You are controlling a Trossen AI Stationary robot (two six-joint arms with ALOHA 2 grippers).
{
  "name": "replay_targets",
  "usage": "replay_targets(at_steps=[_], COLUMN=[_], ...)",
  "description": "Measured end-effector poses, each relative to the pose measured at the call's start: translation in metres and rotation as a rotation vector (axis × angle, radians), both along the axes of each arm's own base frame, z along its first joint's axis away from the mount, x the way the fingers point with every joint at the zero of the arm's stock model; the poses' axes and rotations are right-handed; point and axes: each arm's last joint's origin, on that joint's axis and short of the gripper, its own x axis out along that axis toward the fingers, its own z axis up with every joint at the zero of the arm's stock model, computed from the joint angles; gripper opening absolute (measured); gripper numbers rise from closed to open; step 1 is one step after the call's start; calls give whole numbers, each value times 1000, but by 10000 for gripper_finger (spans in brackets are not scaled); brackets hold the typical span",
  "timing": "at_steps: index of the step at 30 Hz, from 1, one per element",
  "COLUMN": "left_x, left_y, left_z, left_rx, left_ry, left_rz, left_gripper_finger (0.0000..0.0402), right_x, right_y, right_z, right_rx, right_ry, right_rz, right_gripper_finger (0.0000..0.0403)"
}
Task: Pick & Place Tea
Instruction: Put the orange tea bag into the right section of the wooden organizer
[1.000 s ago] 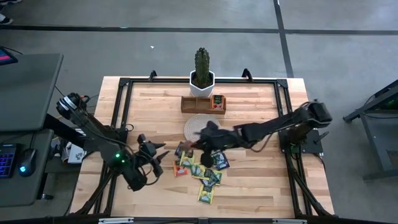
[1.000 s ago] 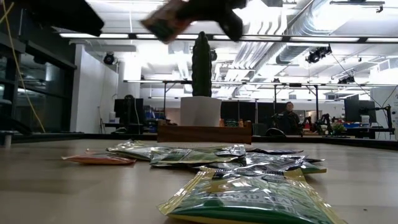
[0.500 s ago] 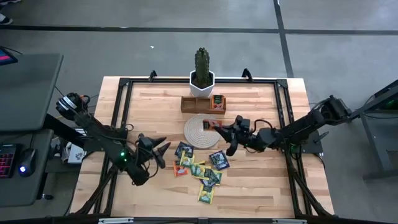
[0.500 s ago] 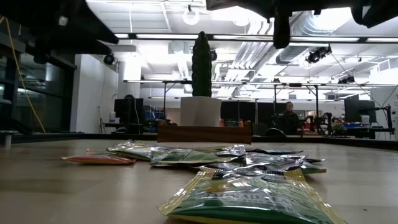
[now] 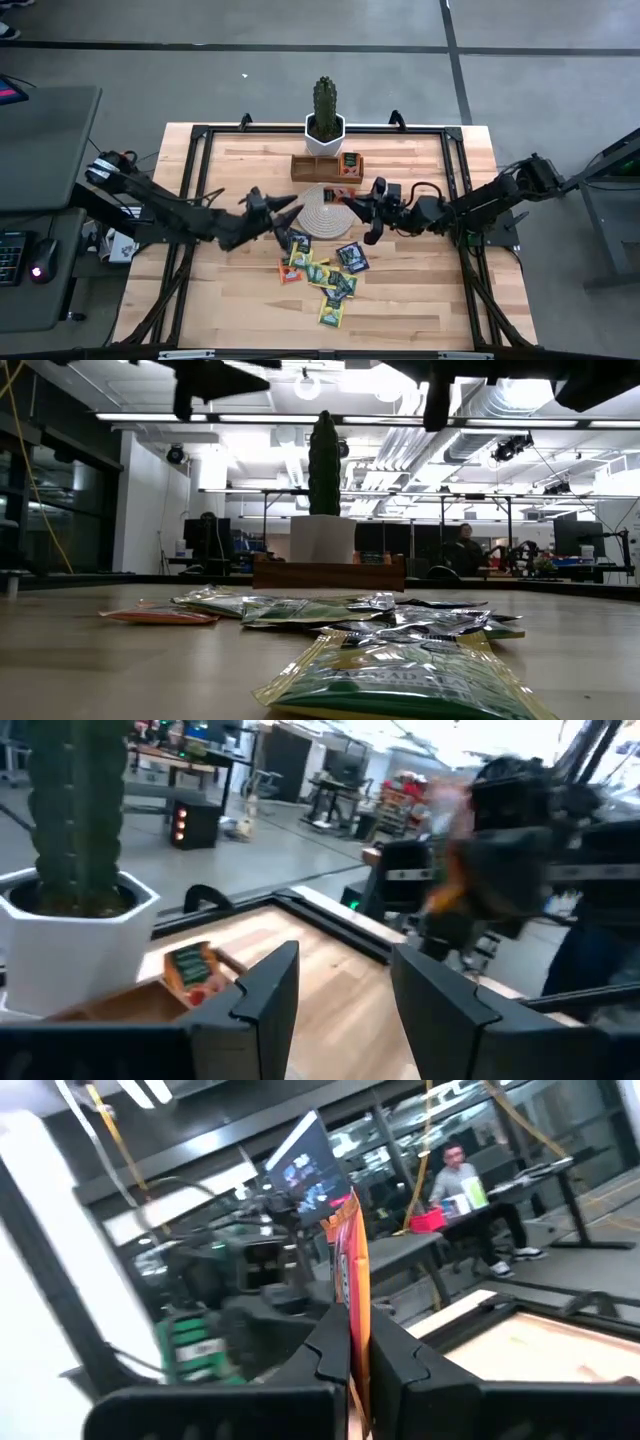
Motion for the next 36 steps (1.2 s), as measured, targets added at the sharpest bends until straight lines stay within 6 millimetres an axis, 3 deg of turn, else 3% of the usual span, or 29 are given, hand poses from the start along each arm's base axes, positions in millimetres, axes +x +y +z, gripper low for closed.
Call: replay_targets(at_steps=[8, 11, 20, 36], left_x=[19, 23, 22, 20], left_y=[28, 30, 34, 70], left_z=[3, -2, 15, 34], left_rx=[-46, -36, 42, 102], left_ry=[-109, -101, -239, -456], left_rz=[-176, -175, -244, -276], left_gripper_finger=[159, 159, 159, 159], right_x=[1, 0, 3, 40], right_y=[-1, -5, -28, -49], right_z=[2, 5, 15, 89], right_rx=[5, -3, 1, -202], right_ry=[-33, -60, -141, -79], right_rz=[71, 59, -2, -18], right_gripper_finger=[3, 3, 3, 3])
